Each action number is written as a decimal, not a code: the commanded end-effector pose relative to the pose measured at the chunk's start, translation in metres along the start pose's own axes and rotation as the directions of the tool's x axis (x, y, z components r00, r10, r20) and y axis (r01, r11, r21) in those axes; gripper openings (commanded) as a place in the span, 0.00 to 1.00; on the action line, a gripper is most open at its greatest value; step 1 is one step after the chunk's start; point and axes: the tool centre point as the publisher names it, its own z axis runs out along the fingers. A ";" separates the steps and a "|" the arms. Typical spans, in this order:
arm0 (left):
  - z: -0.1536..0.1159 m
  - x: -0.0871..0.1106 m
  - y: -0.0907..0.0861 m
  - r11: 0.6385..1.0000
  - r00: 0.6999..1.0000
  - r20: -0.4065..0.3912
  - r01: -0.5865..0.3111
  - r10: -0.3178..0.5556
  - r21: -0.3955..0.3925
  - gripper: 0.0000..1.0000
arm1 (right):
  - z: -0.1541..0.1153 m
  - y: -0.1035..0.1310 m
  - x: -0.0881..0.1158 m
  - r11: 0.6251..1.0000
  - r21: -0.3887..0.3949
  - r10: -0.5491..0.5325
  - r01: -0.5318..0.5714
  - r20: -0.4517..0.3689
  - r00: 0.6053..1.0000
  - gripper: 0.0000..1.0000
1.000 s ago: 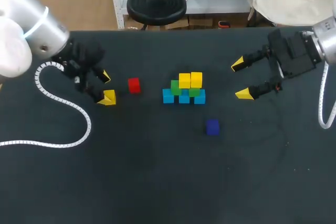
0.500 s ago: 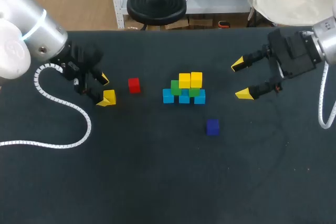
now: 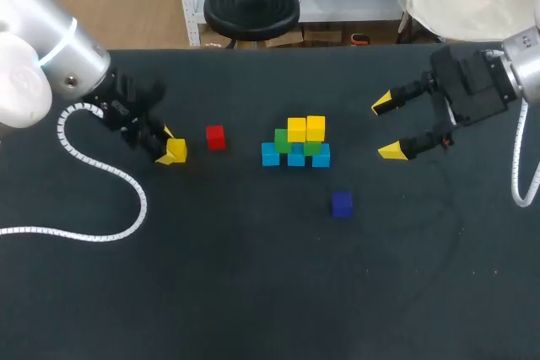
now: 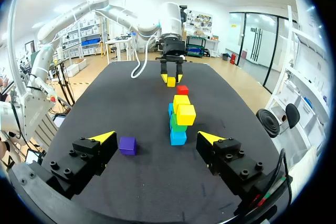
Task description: Place the blue cubes, place green cubes on the blue cubes, place the yellow cubes on the green cubes, then place the red cubes on the yellow cubes, and place purple cube on the red cubes.
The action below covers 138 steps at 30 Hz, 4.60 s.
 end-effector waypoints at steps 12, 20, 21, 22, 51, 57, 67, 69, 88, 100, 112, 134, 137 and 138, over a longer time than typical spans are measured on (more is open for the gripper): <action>-0.036 -0.057 -0.021 0.993 0.997 0.027 -0.063 0.066 -0.102 0.00 | 0.000 0.000 0.000 1.000 0.001 -0.001 0.001 0.001 1.000 1.00; -0.041 -0.097 -0.046 0.989 0.994 0.048 -0.093 0.100 -0.117 0.00 | 0.000 0.000 0.000 1.000 0.001 -0.001 0.001 0.001 1.000 1.00; -0.040 -0.101 -0.050 0.989 0.993 0.048 -0.100 0.106 -0.107 0.00 | 0.000 0.000 0.000 1.000 0.001 -0.001 0.001 0.001 1.000 1.00; -0.038 -0.105 -0.055 0.989 0.993 0.041 -0.105 0.110 -0.102 0.00 | 0.000 0.000 0.000 1.000 0.001 -0.001 0.001 0.001 1.000 1.00; -0.031 -0.128 -0.090 0.989 0.989 0.046 -0.139 0.142 -0.047 0.00 | 0.000 0.000 0.000 1.000 0.001 -0.001 0.001 0.001 1.000 1.00; -0.031 -0.128 -0.090 0.989 0.989 0.046 -0.139 0.142 -0.047 0.00 | 0.000 0.000 0.000 1.000 0.001 -0.001 0.001 0.001 1.000 1.00; -0.021 -0.166 -0.123 0.981 0.978 0.078 -0.189 0.193 -0.054 0.00 | 0.000 0.000 0.000 1.000 0.001 -0.001 0.001 0.001 1.000 1.00; -0.020 -0.169 -0.131 0.981 0.977 0.088 -0.189 0.193 -0.053 0.00 | 0.000 0.000 0.000 1.000 0.001 -0.001 0.001 0.001 1.000 1.00; 0.002 -0.197 -0.138 0.982 0.979 0.073 -0.188 0.190 -0.035 0.00 | 0.000 0.000 0.000 1.000 0.001 -0.001 0.001 0.001 1.000 1.00; 0.008 -0.203 -0.129 0.982 0.982 0.043 -0.183 0.184 -0.039 0.00 | 0.000 0.000 0.000 1.000 0.001 -0.001 0.001 0.001 1.000 1.00; -0.002 -0.196 -0.127 0.984 0.986 0.032 -0.164 0.166 -0.070 0.00 | 0.000 0.000 0.000 1.000 0.001 -0.001 0.001 0.001 1.000 1.00; 0.018 -0.192 -0.083 0.993 0.997 -0.026 -0.081 0.079 -0.090 0.00 | 0.000 0.000 0.000 1.000 0.001 -0.001 0.001 0.001 1.000 1.00; 0.019 -0.189 -0.082 0.993 0.997 -0.029 -0.073 0.071 -0.088 0.00 | 0.000 0.000 0.000 1.000 0.001 -0.001 0.001 0.001 1.000 1.00; 0.020 -0.189 -0.082 0.994 0.997 -0.029 -0.071 0.068 -0.087 0.00 | 0.000 0.000 0.000 1.000 0.001 -0.001 0.001 0.001 1.000 1.00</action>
